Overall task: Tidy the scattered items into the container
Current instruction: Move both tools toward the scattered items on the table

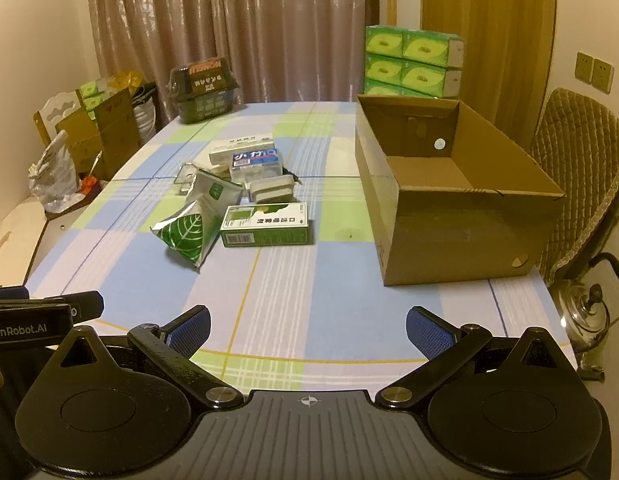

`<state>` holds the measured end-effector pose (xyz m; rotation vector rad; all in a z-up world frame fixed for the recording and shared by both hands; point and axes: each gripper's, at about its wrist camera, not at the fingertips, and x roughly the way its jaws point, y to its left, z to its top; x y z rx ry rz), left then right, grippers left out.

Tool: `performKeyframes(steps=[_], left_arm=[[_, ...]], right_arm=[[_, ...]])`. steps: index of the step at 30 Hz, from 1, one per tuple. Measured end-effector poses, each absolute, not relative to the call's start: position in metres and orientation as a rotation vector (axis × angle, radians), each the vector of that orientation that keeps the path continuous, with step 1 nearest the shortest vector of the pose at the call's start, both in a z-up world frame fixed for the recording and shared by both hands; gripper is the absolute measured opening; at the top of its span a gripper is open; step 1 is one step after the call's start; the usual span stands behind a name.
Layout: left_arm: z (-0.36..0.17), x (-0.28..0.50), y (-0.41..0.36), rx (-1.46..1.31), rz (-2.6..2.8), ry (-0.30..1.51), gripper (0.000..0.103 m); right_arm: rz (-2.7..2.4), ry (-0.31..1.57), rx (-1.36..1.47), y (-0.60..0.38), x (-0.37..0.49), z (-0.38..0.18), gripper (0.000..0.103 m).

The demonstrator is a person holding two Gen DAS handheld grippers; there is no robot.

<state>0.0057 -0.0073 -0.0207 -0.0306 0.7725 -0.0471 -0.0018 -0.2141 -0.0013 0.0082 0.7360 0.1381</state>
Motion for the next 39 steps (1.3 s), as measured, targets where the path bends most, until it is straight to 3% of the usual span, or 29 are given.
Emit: performKeyframes(steps=[39], left_arm=[[-0.024, 0.047, 0.013, 0.031, -0.082, 0.772, 0.102]], right_arm=[[0.241, 0.724, -0.079, -0.194, 0.043, -0.019, 0.101]])
